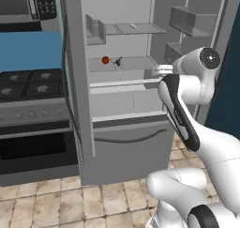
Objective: Place one tomato and one fish in each tupperware on the nearby counter, to pack two identical lunches.
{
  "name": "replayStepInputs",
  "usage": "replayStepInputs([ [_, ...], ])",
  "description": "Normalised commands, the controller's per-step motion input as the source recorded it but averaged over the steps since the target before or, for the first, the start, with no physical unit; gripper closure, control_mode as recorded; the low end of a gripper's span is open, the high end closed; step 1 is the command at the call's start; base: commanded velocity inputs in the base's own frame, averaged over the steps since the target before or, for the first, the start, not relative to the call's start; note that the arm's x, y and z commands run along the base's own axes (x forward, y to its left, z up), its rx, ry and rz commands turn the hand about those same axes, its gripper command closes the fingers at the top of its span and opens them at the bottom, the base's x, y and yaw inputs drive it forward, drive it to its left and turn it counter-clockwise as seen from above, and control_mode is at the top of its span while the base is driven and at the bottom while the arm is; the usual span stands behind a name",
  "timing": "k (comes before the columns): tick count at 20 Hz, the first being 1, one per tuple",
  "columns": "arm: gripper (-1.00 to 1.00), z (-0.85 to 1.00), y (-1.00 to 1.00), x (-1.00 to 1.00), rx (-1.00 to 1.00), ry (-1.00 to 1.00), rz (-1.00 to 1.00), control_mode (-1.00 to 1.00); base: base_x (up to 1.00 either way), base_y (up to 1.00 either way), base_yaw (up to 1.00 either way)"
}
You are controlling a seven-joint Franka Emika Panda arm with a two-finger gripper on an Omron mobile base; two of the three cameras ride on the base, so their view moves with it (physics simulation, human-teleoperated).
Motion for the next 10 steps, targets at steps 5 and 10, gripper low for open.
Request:
replayStepInputs([
  [5, 1.00, 0.00, 0.00, 0.00, 0.00, 0.00, 0.00, 1.00, -0.49, 0.75, 0.00],
  [10, 1.00, 0.00, 0.00, 0.00, 0.00, 0.00, 0.00, 1.00, -0.12, 1.00, 0.00],
])
